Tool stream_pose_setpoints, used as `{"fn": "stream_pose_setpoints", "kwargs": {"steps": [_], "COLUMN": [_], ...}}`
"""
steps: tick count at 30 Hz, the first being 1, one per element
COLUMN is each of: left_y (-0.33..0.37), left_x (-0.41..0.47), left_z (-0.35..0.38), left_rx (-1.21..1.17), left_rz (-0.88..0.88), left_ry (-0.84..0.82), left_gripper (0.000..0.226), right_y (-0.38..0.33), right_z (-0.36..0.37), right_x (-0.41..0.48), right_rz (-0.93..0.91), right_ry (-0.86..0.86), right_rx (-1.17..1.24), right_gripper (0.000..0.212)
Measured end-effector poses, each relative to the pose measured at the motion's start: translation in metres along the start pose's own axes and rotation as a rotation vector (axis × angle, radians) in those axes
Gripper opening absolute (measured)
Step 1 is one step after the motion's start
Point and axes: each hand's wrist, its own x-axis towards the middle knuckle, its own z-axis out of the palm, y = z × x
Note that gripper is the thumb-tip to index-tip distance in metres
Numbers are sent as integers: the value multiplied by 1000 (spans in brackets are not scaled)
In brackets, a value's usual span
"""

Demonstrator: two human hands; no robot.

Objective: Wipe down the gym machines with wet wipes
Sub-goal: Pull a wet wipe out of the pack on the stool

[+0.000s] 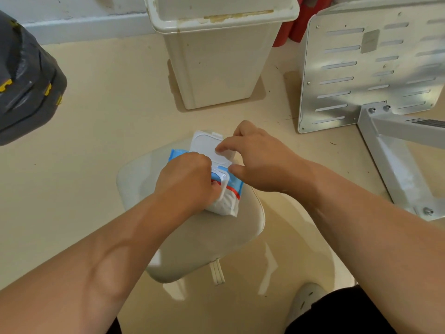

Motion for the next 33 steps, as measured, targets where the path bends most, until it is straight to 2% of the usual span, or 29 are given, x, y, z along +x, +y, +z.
{"fn": "stream_pose_setpoints", "kwargs": {"steps": [5,9,16,19,23,26,28,33], "left_y": [8,10,8,12,23,24,22,7], "left_x": [-3,-5,-3,-3,-7,-8,-7,-2], "left_z": [1,-1,-3,0,1,-1,1,1], "left_rx": [99,84,-40,15,165,198,179,21], "left_rz": [-8,22,3,28,74,91,116,85], "left_ry": [13,8,-38,-46,-49,-32,-17,18], "left_gripper": [34,26,28,28,40,39,31,21], "right_y": [2,4,12,13,13,13,15,17], "right_z": [9,11,10,12,13,12,13,29], "right_x": [-1,1,6,7,7,5,3,-5], "right_rz": [88,52,14,2,-37,-35,-21,67], "right_ry": [-110,-127,-205,-204,-201,-203,-206,-192], "right_rx": [-38,-81,-82,-87,-114,-93,-84,-54], "right_gripper": [56,52,52,52,54,62,70,103]}}
